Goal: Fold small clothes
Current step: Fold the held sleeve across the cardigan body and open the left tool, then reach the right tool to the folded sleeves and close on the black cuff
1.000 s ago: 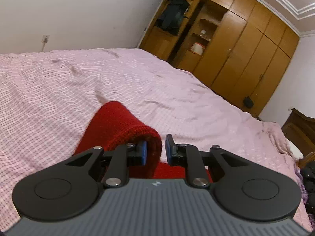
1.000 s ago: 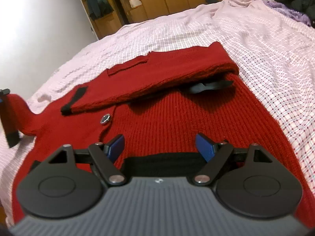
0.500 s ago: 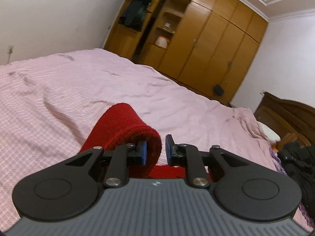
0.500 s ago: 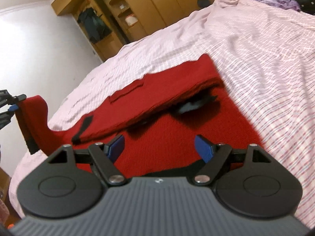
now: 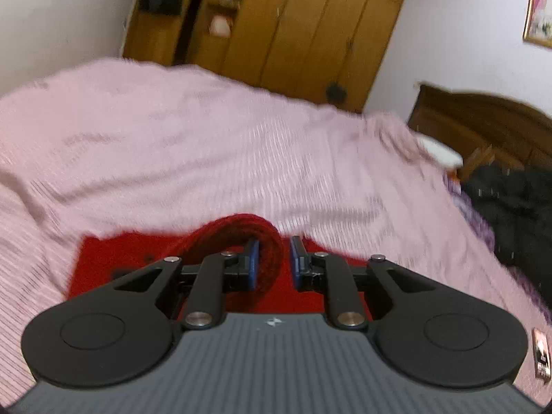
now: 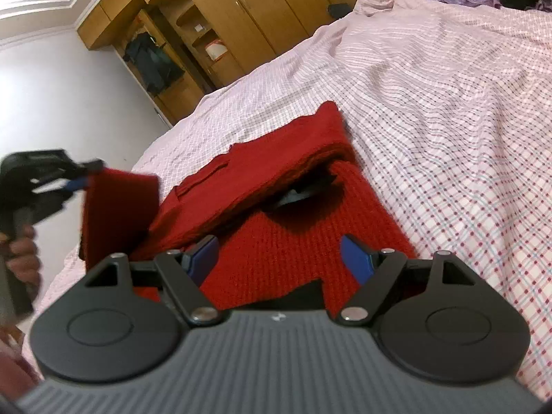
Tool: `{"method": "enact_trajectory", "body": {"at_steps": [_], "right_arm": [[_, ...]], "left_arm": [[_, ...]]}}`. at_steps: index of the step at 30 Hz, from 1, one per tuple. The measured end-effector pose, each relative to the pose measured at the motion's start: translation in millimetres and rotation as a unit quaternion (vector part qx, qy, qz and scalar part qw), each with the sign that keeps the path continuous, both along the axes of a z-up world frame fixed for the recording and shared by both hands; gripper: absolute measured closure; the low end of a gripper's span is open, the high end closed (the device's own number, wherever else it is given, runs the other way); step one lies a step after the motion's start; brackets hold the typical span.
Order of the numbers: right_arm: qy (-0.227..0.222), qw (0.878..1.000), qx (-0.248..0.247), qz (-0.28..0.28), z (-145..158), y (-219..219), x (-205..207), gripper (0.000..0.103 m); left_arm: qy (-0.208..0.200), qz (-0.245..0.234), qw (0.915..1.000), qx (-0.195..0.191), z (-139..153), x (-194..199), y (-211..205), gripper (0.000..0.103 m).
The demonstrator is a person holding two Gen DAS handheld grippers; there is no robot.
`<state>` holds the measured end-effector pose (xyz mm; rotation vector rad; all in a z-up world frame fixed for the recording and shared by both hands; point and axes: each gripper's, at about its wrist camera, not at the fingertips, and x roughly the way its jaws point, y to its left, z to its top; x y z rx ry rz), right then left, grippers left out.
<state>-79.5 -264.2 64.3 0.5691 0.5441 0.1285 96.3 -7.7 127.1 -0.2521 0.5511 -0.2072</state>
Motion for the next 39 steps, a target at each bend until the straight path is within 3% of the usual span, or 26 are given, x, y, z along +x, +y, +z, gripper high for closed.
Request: {"method": "enact_trajectory", "body": {"at_steps": [7,14,17,19,21,27,39], "right_arm": [[-0.005,1.0,-0.016,0.008,-4,3,0,0.024],[-0.011,1.0,-0.025,0.011,-8,5,-2,0.024],[-0.012,1.0,-0.027,0.011,-9,5,-2,0.024],[-0.012,0.999,-0.028,0.01,-9,6,-2,0.024],[-0.012,0.999,-0.028,0.01,-9,6,-2,0.024],[-0.009,0.999,-0.031,0.011,-8,7,-3,0.024],[0.041,0.998,-0.051,0.017,16,22,6,0.021]], "left_arm": [[0.066,-0.021,0.9974,0.02,-55,15,-26,0.082],[0.112,-0.034,0.9927,0.028,-86,19,-28,0.08],[0.113,-0.034,0.9924,0.032,-86,12,-26,0.066],[0.118,-0.035,0.992,0.027,-83,8,-25,0.051],[0.122,-0.028,0.9918,0.027,-78,1,-24,0.047],[0.14,-0.016,0.9893,0.037,-69,-23,-15,0.044],[0.128,0.06,0.9883,0.057,-57,-82,61,0.044]]}}
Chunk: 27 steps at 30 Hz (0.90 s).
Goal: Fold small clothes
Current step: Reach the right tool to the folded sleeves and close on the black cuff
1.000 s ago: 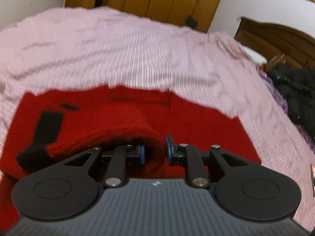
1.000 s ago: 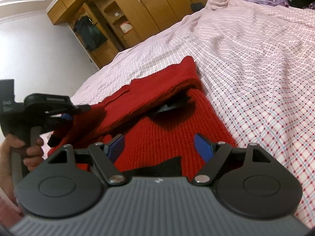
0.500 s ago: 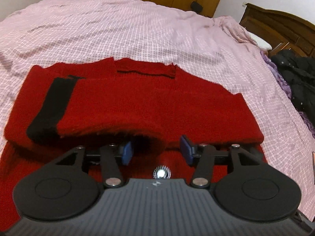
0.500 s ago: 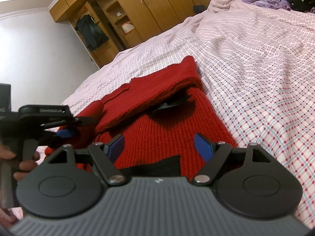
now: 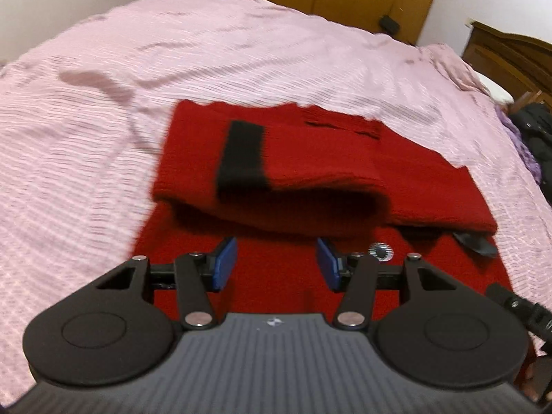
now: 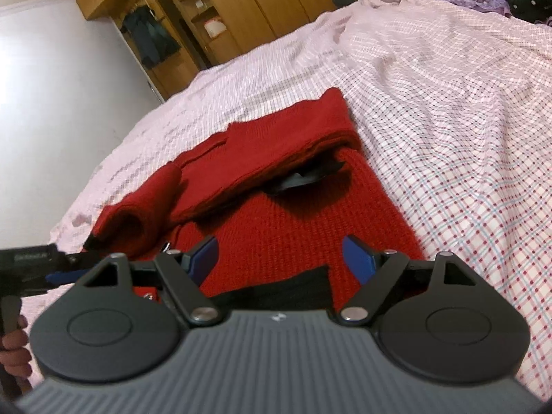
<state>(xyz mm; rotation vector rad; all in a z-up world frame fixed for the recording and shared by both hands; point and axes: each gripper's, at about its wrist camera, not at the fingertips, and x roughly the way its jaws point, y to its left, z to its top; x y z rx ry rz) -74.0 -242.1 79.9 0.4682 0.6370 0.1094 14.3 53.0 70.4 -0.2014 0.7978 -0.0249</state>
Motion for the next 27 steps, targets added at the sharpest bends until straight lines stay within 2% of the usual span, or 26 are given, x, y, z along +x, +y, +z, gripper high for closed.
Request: {"method": "enact_trajectory", "body": {"at_steps": [5,9,13,18,23,25,27], "right_arm": [[0.0,1.0,-0.014,0.027,18,20,5,0.021],[0.006,0.995,-0.069,0.065,32,48,16,0.022],[0.006,0.986,-0.122,0.113,44,82,31,0.023],[-0.011,0.971,-0.172,0.166,59,125,50,0.023],[-0.005,0.953,-0.207,0.219,63,169,68,0.023],[-0.005,0.942,-0.25,0.225,63,189,74,0.023],[-0.018,0.922,-0.309,0.231,61,210,77,0.023]], "left_arm": [[-0.002,0.027,0.9996,0.012,5,-12,23,0.044],[-0.003,0.042,0.9986,0.031,5,-19,35,0.044],[0.002,0.05,0.9983,0.031,2,-26,49,0.044],[0.006,0.059,0.998,0.022,-3,-31,65,0.044],[0.009,0.065,0.9977,0.017,-6,-33,78,0.043],[0.012,0.07,0.9972,0.024,-8,-35,84,0.043],[0.015,0.076,0.9965,0.032,-10,-37,89,0.042]]}}
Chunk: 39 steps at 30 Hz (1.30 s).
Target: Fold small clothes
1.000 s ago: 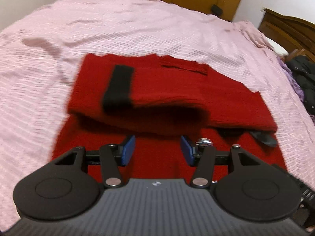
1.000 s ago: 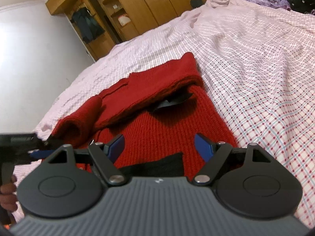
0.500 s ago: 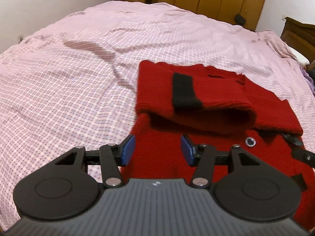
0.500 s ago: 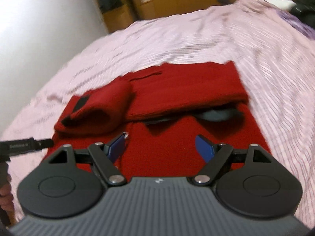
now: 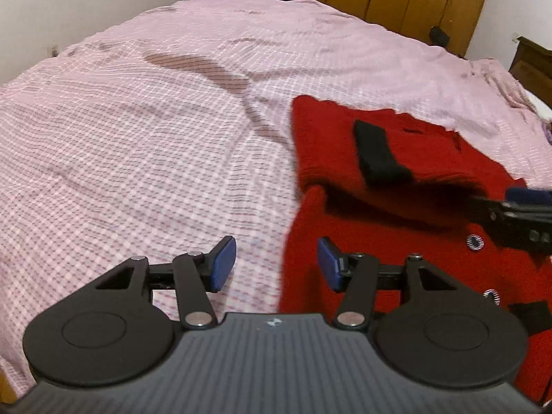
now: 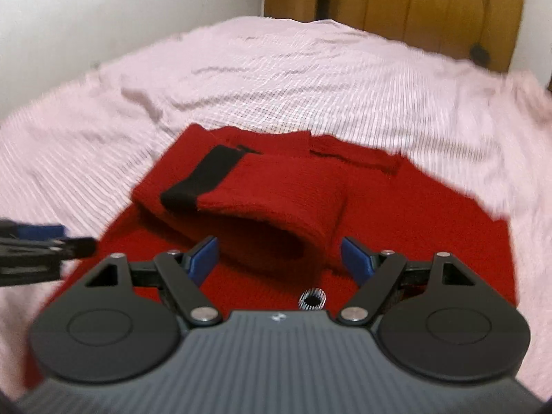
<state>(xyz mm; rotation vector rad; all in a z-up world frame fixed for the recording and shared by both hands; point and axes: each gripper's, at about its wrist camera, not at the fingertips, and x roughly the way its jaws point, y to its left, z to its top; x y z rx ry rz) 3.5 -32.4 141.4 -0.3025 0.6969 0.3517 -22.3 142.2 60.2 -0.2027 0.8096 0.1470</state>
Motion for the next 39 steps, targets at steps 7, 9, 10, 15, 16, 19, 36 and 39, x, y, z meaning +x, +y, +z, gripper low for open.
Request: {"method": "enact_trajectory", "body": {"at_steps": [7,9,10,15,16,19,36,39], "right_arm": [[-0.016,0.994,-0.096,0.048,-15,43,12,0.024],[-0.021,0.992,-0.107,0.057,-19,53,16,0.024],[-0.024,0.991,-0.113,0.061,-21,57,17,0.024],[-0.05,0.986,-0.14,0.079,-30,76,25,0.033],[-0.05,0.985,-0.141,0.084,-31,79,27,0.046],[-0.04,0.987,-0.127,0.087,-29,81,33,0.081],[-0.132,0.988,0.003,-0.075,48,-43,58,0.091],[-0.126,0.987,0.017,-0.103,42,-74,56,0.091]], "left_arm": [[0.006,0.01,0.9999,-0.011,-8,0,16,0.039],[0.007,0.006,0.9999,-0.011,-9,3,16,0.039],[0.008,0.003,0.9999,-0.009,-9,5,16,0.039],[0.007,-0.01,0.9999,-0.011,-8,14,8,0.039],[0.005,-0.014,0.9999,-0.008,-8,15,6,0.039],[0.001,-0.028,0.9996,0.002,-7,22,-1,0.039],[0.009,-0.044,0.9977,0.052,-31,78,-26,0.039],[0.009,-0.036,0.9982,0.047,-35,79,-25,0.039]]}}
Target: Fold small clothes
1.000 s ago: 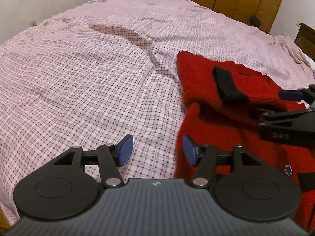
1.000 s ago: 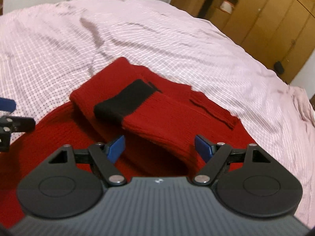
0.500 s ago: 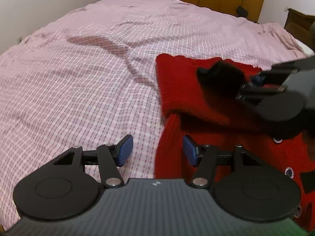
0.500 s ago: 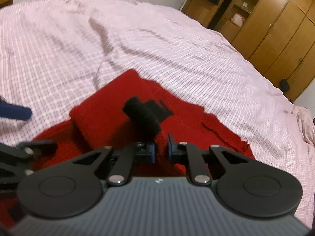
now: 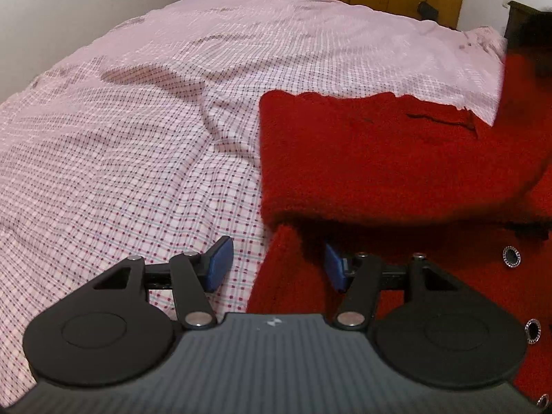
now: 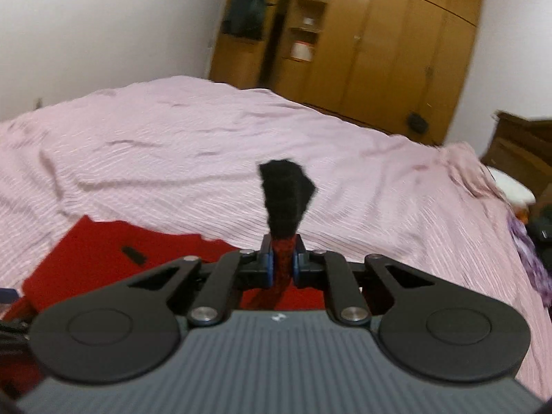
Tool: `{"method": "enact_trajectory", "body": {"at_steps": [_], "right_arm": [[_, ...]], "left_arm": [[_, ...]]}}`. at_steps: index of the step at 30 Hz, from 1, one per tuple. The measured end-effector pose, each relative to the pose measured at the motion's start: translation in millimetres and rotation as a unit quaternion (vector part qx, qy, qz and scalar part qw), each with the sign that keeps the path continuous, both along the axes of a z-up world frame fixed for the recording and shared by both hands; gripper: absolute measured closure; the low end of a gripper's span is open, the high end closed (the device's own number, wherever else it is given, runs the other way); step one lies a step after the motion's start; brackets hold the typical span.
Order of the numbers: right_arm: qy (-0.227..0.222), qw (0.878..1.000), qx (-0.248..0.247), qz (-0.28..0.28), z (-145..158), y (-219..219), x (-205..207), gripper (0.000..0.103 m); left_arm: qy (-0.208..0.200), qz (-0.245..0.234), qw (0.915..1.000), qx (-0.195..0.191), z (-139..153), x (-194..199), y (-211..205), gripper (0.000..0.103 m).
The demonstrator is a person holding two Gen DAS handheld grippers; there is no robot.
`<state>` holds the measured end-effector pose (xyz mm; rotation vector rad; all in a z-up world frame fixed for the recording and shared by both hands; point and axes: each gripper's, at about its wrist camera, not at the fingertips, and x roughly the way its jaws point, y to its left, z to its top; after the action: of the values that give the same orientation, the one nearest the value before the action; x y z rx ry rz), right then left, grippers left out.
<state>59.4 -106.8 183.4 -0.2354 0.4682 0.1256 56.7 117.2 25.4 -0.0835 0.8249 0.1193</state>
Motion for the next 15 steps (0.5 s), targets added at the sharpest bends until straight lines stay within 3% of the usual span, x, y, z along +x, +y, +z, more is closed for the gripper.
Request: {"method": "enact_trajectory", "body": {"at_steps": [10,12,15], "right_arm": [[0.094,0.993,0.046,-0.06,-83,-56,-14,0.086],[0.098,0.99,0.074,-0.068,-92,-67,-22,0.079],[0.098,0.986,0.108,-0.075,-88,-84,-31,0.06]], "left_arm": [[0.003,0.007,1.0,0.003,-3,1,-2,0.038],[0.002,0.005,1.0,0.008,-3,1,-3,0.038],[0.0,0.003,0.9999,0.013,-4,0,-4,0.037]]}}
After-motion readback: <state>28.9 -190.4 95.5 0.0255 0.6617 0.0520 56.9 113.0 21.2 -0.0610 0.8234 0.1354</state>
